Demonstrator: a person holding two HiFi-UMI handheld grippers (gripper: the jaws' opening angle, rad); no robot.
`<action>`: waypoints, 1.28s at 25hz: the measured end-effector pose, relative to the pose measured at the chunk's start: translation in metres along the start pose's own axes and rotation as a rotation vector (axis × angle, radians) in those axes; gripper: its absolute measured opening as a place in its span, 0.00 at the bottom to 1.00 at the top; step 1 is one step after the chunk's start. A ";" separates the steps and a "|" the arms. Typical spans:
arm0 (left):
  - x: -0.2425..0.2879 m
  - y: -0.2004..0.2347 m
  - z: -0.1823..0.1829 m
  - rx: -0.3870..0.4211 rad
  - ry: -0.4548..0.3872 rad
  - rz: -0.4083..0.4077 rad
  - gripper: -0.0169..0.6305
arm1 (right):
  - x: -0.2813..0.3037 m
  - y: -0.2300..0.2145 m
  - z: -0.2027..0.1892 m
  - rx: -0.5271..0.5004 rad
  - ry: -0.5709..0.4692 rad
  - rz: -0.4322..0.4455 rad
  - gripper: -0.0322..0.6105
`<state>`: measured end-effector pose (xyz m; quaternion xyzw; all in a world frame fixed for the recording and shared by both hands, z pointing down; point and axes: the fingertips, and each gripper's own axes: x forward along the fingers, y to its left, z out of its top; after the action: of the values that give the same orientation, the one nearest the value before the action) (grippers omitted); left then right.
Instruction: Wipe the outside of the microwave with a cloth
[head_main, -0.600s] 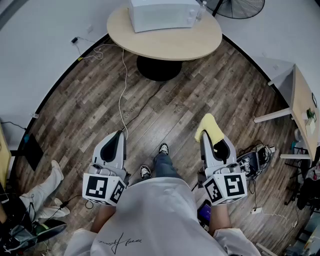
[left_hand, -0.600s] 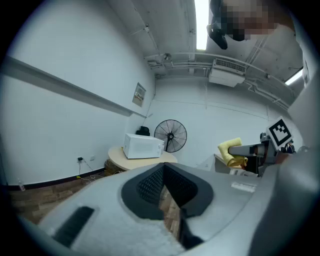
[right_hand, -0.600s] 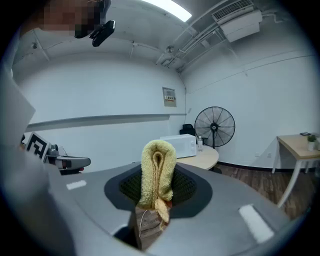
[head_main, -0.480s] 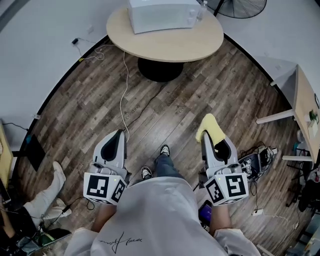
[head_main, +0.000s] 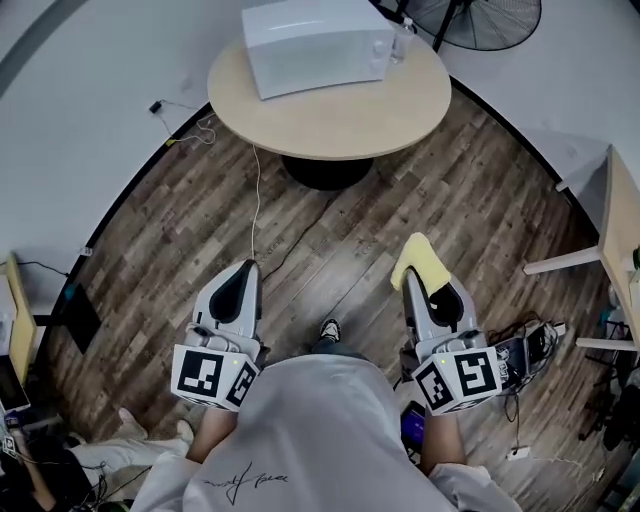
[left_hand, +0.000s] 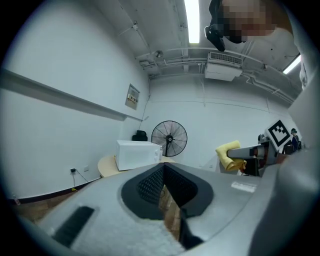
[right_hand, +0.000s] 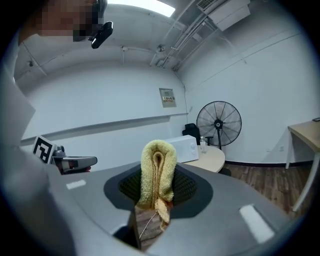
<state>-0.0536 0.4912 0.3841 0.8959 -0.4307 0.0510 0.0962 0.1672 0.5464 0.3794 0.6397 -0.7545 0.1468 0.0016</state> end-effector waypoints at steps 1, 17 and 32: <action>0.008 -0.003 0.000 0.000 -0.002 0.003 0.03 | 0.005 -0.006 0.001 -0.001 0.001 0.009 0.26; 0.094 -0.002 0.015 0.017 0.017 0.022 0.03 | 0.085 -0.060 0.015 0.033 0.010 0.078 0.26; 0.229 0.107 0.051 -0.034 0.014 -0.042 0.03 | 0.242 -0.060 0.067 -0.038 0.034 0.053 0.26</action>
<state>0.0062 0.2411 0.3883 0.9027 -0.4117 0.0480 0.1154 0.1933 0.2893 0.3750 0.6169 -0.7736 0.1434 0.0227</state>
